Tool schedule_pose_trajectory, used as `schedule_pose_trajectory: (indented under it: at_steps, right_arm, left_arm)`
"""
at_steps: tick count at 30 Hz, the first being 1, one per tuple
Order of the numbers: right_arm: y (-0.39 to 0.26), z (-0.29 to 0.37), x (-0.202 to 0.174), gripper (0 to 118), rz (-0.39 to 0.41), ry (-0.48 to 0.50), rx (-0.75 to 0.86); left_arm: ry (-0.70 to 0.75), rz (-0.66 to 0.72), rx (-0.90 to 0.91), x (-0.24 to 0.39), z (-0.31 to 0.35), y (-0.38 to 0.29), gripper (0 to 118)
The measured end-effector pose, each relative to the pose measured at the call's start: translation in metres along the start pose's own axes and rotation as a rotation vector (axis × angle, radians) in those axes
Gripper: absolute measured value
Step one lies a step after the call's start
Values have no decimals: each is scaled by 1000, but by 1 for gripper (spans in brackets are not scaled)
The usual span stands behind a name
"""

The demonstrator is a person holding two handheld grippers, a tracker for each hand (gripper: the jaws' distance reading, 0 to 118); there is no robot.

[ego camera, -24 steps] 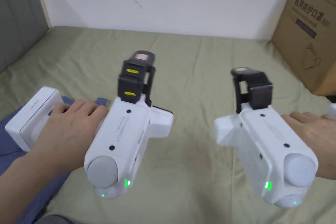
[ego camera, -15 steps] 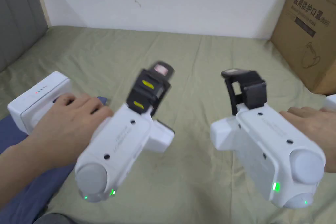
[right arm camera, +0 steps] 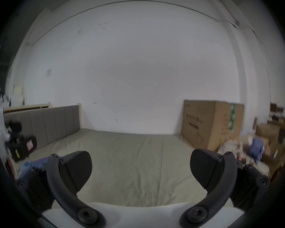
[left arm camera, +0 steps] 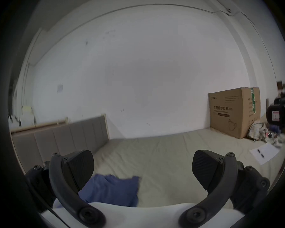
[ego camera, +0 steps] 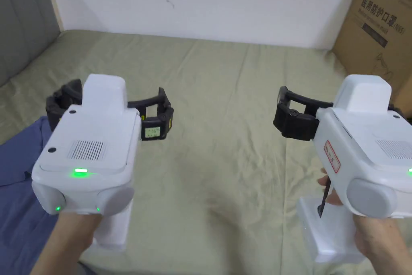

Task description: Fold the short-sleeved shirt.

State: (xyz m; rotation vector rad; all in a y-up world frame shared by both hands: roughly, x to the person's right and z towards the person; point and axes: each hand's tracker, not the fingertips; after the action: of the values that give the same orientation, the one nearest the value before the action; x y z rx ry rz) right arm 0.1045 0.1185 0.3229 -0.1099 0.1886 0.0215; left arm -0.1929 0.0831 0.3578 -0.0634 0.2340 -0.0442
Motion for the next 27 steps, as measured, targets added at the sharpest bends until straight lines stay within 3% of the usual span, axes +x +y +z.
schedule_pose_trajectory:
  at_steps: [2, 10, 15, 27]
  right_arm:
    - [-13, 1, 2, 117, -4, -5, -27]
    - [-36, 6, -7, 117, 46, 22, -77]
    - [-35, 4, -7, 117, 10, 30, -85]
    - [-31, 5, -8, 117, 9, 39, -78]
  left_arm:
    - [4, 55, -21, 0, 1, -12, 118]
    - [-18, -3, -58, 7, 3, -28, 118]
    - [-29, -19, -56, 9, 5, -27, 118]
    - [-40, -28, -39, 12, 7, -20, 118]
